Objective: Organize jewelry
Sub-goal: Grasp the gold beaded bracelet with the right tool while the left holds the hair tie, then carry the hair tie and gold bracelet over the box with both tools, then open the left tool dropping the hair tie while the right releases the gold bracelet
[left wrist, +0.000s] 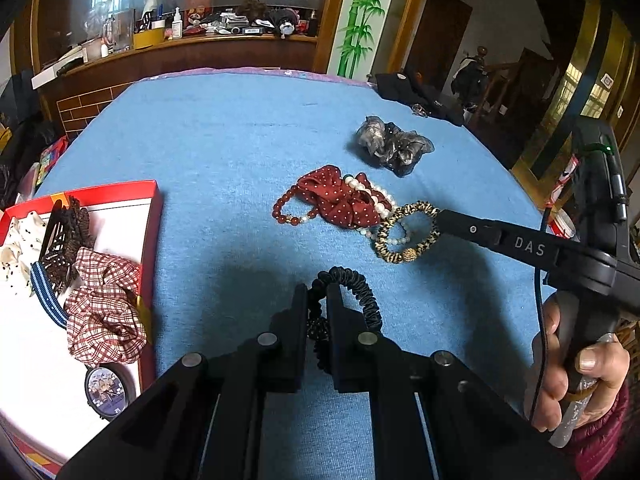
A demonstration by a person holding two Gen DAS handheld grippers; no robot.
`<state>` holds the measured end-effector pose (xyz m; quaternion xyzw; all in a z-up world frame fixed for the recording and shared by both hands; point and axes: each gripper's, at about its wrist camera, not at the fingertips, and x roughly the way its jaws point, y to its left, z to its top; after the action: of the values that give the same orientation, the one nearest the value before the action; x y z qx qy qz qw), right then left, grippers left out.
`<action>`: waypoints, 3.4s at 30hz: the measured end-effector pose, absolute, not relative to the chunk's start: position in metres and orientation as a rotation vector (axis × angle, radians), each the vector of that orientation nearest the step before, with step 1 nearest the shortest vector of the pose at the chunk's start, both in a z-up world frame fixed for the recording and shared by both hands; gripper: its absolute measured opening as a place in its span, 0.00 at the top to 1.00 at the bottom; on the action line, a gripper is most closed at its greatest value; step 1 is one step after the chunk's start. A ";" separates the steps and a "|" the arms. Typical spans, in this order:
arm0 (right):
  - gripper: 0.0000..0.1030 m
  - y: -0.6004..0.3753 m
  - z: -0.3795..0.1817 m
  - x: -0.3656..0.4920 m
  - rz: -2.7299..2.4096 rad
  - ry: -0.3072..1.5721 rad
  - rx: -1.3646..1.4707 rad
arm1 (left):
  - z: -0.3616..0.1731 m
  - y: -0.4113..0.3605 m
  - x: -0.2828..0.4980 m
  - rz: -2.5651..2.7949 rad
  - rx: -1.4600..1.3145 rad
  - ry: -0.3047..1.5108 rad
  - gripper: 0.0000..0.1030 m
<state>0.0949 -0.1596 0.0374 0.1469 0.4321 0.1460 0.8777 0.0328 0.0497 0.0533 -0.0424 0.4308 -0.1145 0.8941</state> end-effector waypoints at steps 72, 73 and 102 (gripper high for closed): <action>0.94 0.072 0.097 0.018 0.897 0.783 0.162 | 0.091 0.296 -0.038 0.159 -0.237 0.750 0.92; 0.94 0.077 0.097 0.020 0.900 0.787 0.160 | 0.090 0.299 -0.037 0.165 -0.236 0.753 0.92; 0.94 0.160 0.041 0.068 0.800 0.966 0.096 | 0.051 0.353 -0.015 0.252 -0.282 0.829 0.92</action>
<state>0.0677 0.1597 0.0406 0.0451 0.4516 0.3742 0.8087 -0.0147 0.3531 0.0510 -0.1361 0.4002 0.1219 0.8980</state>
